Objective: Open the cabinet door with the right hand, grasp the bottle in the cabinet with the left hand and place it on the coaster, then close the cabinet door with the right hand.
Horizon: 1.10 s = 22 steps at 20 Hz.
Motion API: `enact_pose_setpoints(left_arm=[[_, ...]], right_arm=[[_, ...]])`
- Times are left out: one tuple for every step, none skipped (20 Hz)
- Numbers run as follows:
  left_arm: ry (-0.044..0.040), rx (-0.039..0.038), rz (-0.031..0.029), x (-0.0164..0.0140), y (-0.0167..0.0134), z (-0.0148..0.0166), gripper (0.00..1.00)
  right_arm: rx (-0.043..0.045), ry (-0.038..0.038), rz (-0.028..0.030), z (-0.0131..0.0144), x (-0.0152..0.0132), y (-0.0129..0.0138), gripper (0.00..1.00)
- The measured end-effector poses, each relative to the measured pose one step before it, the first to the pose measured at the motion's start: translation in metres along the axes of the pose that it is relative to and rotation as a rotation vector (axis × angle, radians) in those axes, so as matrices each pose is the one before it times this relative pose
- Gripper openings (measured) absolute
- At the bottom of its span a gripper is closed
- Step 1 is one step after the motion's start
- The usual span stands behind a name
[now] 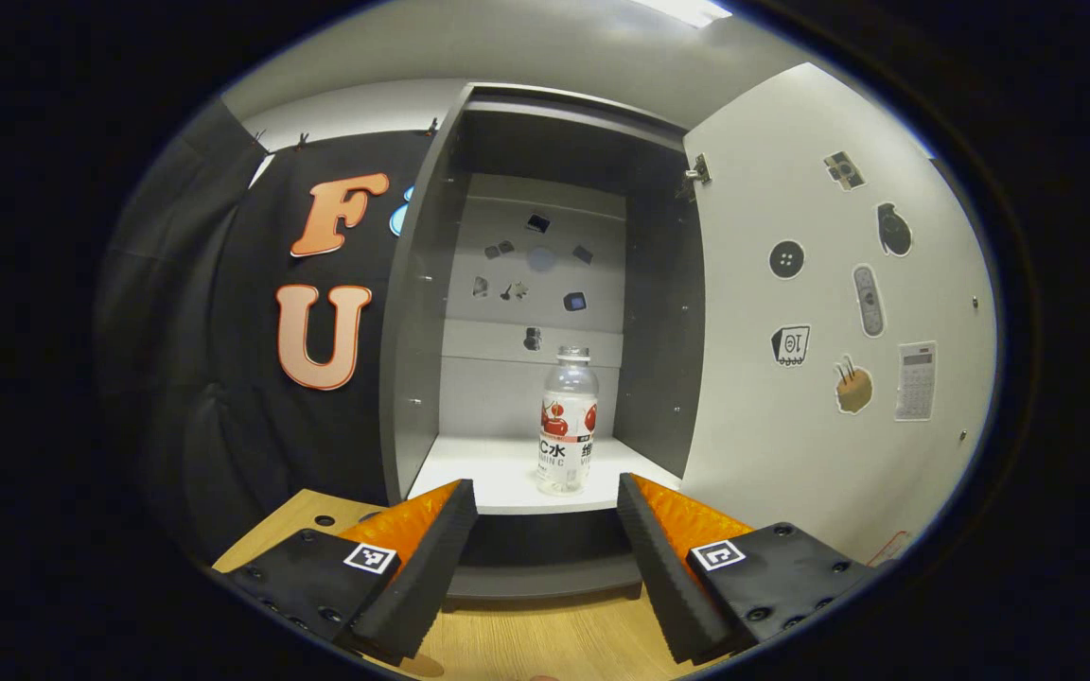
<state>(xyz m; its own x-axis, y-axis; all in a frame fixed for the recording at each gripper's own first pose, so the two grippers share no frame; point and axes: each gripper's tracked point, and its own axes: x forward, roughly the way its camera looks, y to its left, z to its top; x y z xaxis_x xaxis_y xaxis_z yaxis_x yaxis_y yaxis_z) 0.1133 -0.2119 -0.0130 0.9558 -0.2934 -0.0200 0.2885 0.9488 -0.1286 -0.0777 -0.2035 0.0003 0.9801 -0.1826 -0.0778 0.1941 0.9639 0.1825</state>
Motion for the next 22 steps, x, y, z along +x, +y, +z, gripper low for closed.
enact_pose_setpoints(left_arm=[[0.00467,0.00095,-0.01844,0.00821,0.00143,-0.00176,0.97],[0.00420,0.00247,-0.01707,0.00827,0.00246,-0.00190,0.98],[0.00163,0.00229,-0.02033,0.00713,0.00104,-0.00030,0.97],[0.00256,0.00045,-0.01966,0.00708,0.00245,-0.00137,0.97],[0.00106,-0.00173,-0.01911,0.00807,0.00211,-0.00114,0.97],[0.00470,-0.00228,-0.01843,0.00819,0.00299,-0.00277,0.98],[0.00442,-0.00265,-0.01807,0.00665,0.00230,-0.00160,0.98],[0.00347,-0.00273,-0.01694,0.00663,0.00275,-0.00193,0.98],[0.00158,-0.00171,-0.01819,0.00580,0.00205,-0.00089,0.98],[0.00411,0.00152,-0.01666,0.00546,0.00182,-0.00258,0.98],[0.00296,0.00321,-0.01729,0.00536,0.00128,-0.00217,0.97],[0.00242,0.00318,-0.01454,0.00518,0.00100,-0.00128,0.97],[0.00156,0.00215,-0.01325,0.00425,0.00134,-0.00129,0.97],[0.00015,-0.00012,-0.01176,0.00542,0.00002,-0.00120,0.97],[-0.00088,-0.00035,-0.01316,0.00558,-0.00018,-0.00072,0.97],[-0.00334,-0.00313,-0.01577,0.00629,-0.00145,-0.00087,0.97],[-0.00493,-0.00394,-0.00296,0.00562,0.00038,-0.00068,0.97],[-0.00400,-0.00377,-0.00198,0.00799,0.00006,-0.00113,0.96],[0.00422,0.00232,-0.00358,0.00615,0.00030,-0.00257,0.97],[0.00178,0.00611,-0.00591,0.00696,-0.00054,-0.00172,0.97],[0.00150,0.00777,0.00048,0.00732,0.00152,-0.00080,0.97],[0.00380,0.00887,0.00306,0.00785,0.00181,-0.00298,0.97]], right_arm=[[0.00314,-0.00356,-0.01523,0.00234,-0.00261,0.00696,0.82],[0.00380,-0.00314,-0.01240,0.00153,-0.00144,0.00977,0.83],[0.00368,-0.00787,-0.00729,0.00216,-0.00182,0.01069,0.85],[0.00273,-0.01610,-0.00657,0.00442,0.00013,0.01083,0.86],[-0.00014,-0.02576,-0.01022,0.00584,-0.00096,0.00862,0.92],[-0.00215,-0.02441,-0.00522,0.00666,0.00006,0.01021,0.88],[-0.00300,-0.01714,0.00220,0.00451,-0.00174,0.01203,0.89],[-0.00501,-0.01317,-0.00091,0.00220,0.00057,0.01232,0.94],[-0.01016,-0.01271,-0.00245,0.00114,0.00002,0.01005,0.89],[-0.01415,-0.00753,-0.00432,0.00022,0.00121,0.00957,0.94],[-0.01443,-0.00136,-0.00549,-0.00238,0.00189,0.00669,0.89],[-0.01544,0.00625,-0.00158,-0.00252,0.00412,0.01058,0.90],[-0.01704,0.01337,0.00503,-0.00548,0.00365,0.01084,0.90],[-0.01882,0.01690,0.00958,-0.00503,0.00530,0.01237,0.90],[-0.02114,0.01729,0.00964,-0.00541,0.00516,0.00985,0.90],[-0.02579,0.01007,0.01204,-0.00342,0.00575,0.00946,0.90],[-0.02768,0.00865,0.00663,-0.00370,0.00598,0.00754,0.91],[-0.02319,0.00717,0.00048,-0.00372,0.00704,0.00533,0.93],[-0.01468,0.00308,0.00287,-0.00305,0.00723,0.00567,0.96],[-0.00264,0.00271,0.00748,-0.00367,0.01090,0.00611,0.92],[0.00583,0.00707,0.01341,-0.00489,0.00959,0.00720,0.92],[0.00895,0.01279,0.01967,-0.00772,0.01327,0.00651,0.94]])
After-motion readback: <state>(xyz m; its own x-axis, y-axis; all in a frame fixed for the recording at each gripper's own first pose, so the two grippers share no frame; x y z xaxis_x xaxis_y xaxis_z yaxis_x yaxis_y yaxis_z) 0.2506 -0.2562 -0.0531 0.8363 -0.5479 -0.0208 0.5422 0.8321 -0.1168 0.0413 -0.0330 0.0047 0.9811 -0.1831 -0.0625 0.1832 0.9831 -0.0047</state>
